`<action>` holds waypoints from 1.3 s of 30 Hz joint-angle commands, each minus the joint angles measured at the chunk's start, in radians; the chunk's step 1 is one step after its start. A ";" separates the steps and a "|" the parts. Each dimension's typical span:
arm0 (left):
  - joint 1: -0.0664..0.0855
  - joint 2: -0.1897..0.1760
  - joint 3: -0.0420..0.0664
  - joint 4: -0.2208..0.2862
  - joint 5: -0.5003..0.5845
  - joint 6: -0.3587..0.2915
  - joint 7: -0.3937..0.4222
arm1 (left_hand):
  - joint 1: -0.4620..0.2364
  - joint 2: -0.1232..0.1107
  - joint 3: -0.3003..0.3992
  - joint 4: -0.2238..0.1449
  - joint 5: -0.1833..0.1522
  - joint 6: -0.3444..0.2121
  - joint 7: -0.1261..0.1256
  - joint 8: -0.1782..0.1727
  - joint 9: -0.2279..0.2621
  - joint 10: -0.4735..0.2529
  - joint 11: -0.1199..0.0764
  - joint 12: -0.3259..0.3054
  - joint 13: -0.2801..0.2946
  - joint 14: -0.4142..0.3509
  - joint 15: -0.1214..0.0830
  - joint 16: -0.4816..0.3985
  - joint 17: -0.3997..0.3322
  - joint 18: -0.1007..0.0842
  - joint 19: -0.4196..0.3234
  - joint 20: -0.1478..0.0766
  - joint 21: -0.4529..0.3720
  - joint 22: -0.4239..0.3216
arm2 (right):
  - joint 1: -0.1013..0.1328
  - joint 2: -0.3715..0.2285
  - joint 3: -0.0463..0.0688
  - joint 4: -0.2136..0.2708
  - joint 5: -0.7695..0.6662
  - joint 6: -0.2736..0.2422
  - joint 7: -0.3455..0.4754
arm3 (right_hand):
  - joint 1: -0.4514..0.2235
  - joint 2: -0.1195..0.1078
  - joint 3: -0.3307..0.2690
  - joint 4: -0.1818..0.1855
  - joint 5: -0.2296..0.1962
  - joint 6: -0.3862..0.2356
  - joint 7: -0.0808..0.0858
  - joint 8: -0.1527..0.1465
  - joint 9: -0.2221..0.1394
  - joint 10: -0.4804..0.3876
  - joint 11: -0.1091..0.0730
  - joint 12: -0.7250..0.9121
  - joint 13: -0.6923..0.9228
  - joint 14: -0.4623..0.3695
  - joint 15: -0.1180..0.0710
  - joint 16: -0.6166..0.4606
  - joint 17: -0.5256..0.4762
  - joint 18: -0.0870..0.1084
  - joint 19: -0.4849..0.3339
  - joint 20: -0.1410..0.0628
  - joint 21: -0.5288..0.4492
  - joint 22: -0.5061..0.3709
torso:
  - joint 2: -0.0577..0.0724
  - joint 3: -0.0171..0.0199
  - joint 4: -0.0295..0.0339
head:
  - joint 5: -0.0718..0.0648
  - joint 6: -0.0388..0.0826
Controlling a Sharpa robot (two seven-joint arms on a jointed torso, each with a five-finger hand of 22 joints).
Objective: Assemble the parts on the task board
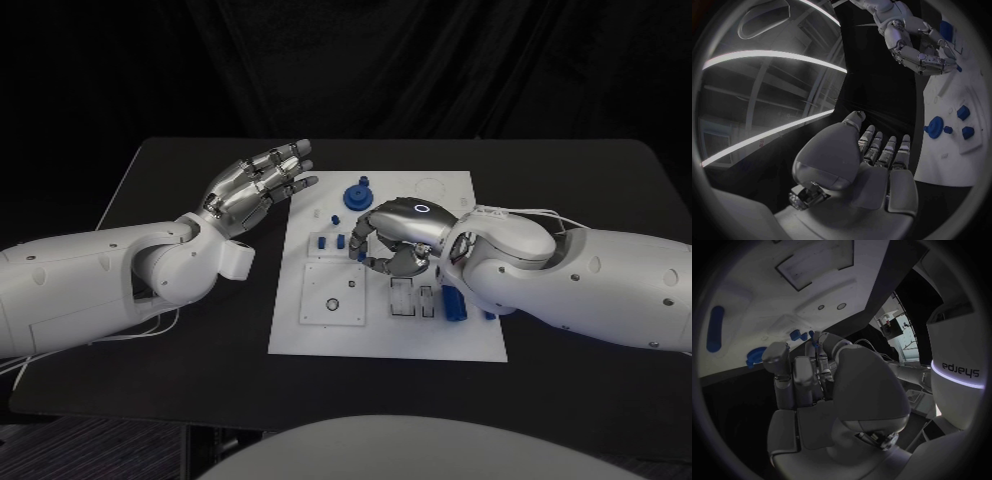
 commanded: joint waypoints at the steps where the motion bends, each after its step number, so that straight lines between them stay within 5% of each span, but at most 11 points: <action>1: -0.002 0.004 0.001 -0.002 0.004 0.020 0.050 | -0.008 0.000 0.006 0.000 0.003 -0.001 0.009 0.006 0.001 0.003 0.002 0.007 0.001 -0.004 0.006 0.006 0.001 0.008 0.005 0.000 0.007 0.001 | -0.009 0.013 0.001 -0.016 -0.012 0.044 -0.005 | -0.014 0.001 0.002 0.005 -0.006 -0.009 0.001 -0.004 0.002 0.007 -0.001 0.001 -0.001 0.008 -0.001 0.004 0.001 -0.002 0.007 0.003 -0.002 0.100 | 0.000 -0.0016 0.0024 | 0.003 -0.002; 5: -0.002 0.007 0.001 -0.006 0.004 0.023 0.049 | -0.009 0.000 0.009 -0.001 0.003 0.000 0.011 0.006 0.002 0.004 0.002 0.008 0.002 -0.003 0.007 0.007 0.001 0.008 0.006 0.000 0.007 0.001 | -0.018 0.025 0.001 -0.026 -0.012 0.051 -0.007 | -0.016 0.003 0.003 0.006 -0.007 -0.010 0.001 -0.005 0.003 0.005 0.000 -0.002 -0.002 0.009 -0.001 0.005 0.003 -0.002 0.008 0.003 -0.002 0.100 | 0.001 -0.0022 0.0061 | 0.002 -0.002; 20: -0.004 0.015 0.001 -0.014 0.004 0.034 0.039 | -0.012 0.001 0.015 -0.002 0.003 0.007 0.017 0.008 0.003 0.006 0.004 0.013 0.002 -0.004 0.006 0.007 0.001 0.007 0.008 0.000 0.008 0.002 | -0.040 0.047 0.001 -0.049 -0.012 0.063 -0.017 | -0.013 0.004 0.005 0.005 -0.004 -0.011 0.000 -0.006 0.004 0.003 0.000 -0.006 -0.004 0.010 -0.001 0.005 0.003 -0.002 0.009 0.003 -0.003 0.099 | 0.000 -0.0004 -0.0031 | 0.021 -0.002; 39: -0.005 0.018 0.001 -0.017 0.004 0.037 0.031 | -0.013 0.001 0.018 -0.002 0.003 0.008 0.019 0.008 0.003 0.006 0.005 0.014 0.002 -0.004 0.006 0.008 0.001 0.007 0.009 0.000 0.008 0.002 | -0.052 0.057 0.001 -0.043 -0.012 0.077 -0.020 | -0.013 0.004 0.006 0.004 -0.003 -0.012 0.001 -0.007 0.005 0.002 0.000 -0.008 -0.005 0.008 -0.001 0.002 -0.004 0.000 0.006 0.003 -0.009 0.097 | 0.000 -0.0011 -0.0005 | 0.025 -0.002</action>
